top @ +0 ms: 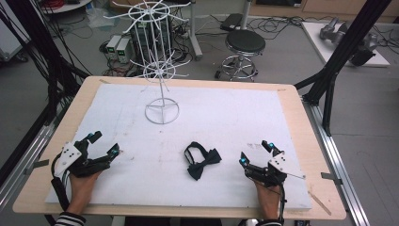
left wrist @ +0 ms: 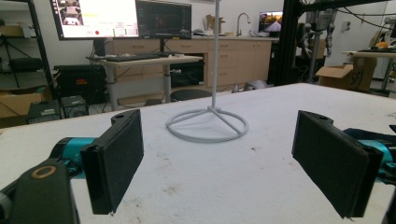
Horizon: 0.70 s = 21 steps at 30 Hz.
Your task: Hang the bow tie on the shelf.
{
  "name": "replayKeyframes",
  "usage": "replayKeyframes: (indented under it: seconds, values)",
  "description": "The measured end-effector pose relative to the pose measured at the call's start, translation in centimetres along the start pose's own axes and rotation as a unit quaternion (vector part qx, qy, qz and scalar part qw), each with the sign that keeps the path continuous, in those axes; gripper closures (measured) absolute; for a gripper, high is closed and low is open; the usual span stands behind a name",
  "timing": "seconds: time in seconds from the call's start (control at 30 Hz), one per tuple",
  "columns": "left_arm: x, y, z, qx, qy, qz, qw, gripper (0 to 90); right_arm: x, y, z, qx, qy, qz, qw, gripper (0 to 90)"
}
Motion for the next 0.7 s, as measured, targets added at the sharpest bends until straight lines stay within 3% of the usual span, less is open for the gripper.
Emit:
replayKeyframes:
  seconds: [0.7]
  values:
    - [-0.05, 0.04, 0.04, 0.003, -0.001, 0.003, 1.0000, 17.0, 0.19, -0.34, -0.24, -0.005, 0.010, -0.018, 0.9998, 10.3]
Point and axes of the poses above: each handheld gripper's, and its own axes: y roughly forward along the jaws, x roughly out of its top, z roughly to its left, the point moved 10 cm from there along y, roughly forward along the jaws, and after that the axes turned 9 degrees about -y, right-handed, at the moved point
